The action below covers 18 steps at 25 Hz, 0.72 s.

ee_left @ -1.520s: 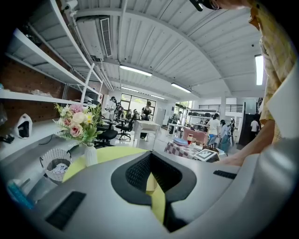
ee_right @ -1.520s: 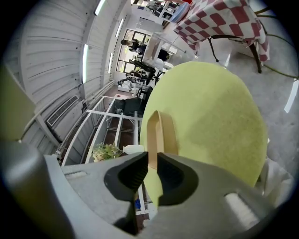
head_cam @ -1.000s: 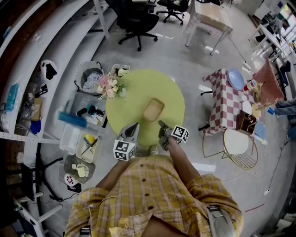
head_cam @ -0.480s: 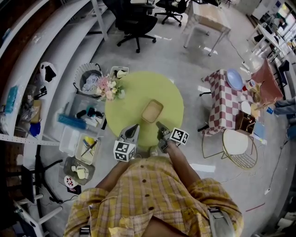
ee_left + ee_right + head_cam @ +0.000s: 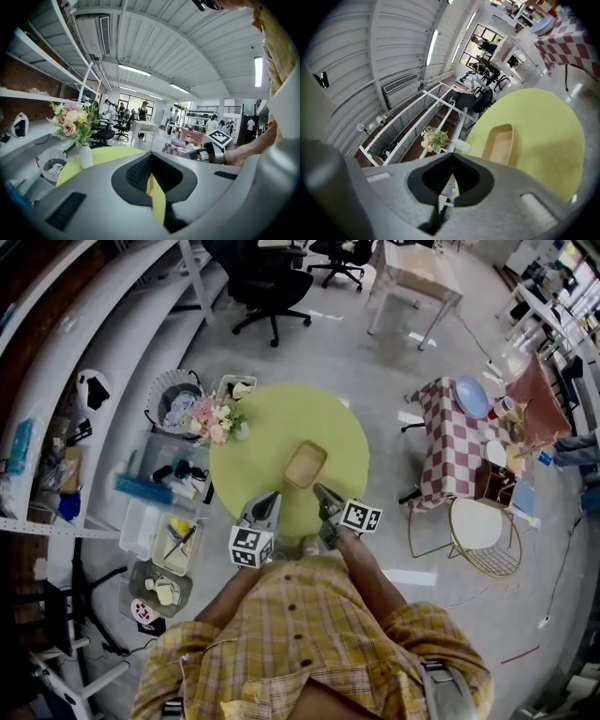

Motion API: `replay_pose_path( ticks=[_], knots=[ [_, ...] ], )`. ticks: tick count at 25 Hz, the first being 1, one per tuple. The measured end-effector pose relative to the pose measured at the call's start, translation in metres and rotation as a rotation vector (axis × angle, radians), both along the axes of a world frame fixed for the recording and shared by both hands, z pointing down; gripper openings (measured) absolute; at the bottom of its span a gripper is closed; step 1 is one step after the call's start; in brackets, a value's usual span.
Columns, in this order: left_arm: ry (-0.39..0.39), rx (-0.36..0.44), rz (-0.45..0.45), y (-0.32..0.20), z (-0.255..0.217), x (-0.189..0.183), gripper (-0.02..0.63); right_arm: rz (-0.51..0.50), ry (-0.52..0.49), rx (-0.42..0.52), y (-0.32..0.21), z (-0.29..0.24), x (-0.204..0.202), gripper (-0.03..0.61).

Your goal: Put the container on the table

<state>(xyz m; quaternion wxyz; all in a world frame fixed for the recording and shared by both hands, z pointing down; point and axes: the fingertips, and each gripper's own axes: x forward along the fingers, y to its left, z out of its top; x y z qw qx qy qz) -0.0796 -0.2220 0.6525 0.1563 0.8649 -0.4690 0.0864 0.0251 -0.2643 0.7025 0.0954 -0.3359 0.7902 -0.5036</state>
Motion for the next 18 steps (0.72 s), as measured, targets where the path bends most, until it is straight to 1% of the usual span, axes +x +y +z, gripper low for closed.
replay_pose_path(
  ticks=[3,7,13,18],
  knots=[
    [0.002,0.001,0.002,0.000,0.000,0.003,0.005,-0.018,0.020,0.031,0.001,-0.006,-0.001,-0.003],
    [0.002,0.001,0.000,0.000,0.001,0.006,0.005,-0.039,0.088,0.078,0.002,-0.006,0.002,-0.003],
    [0.005,-0.007,0.004,0.002,0.004,0.008,0.005,-0.075,0.156,0.150,0.007,-0.018,-0.002,-0.003],
    [0.005,-0.006,0.004,0.004,0.003,0.010,0.005,-0.109,0.192,0.214,0.013,-0.027,-0.006,-0.003]
  ],
)
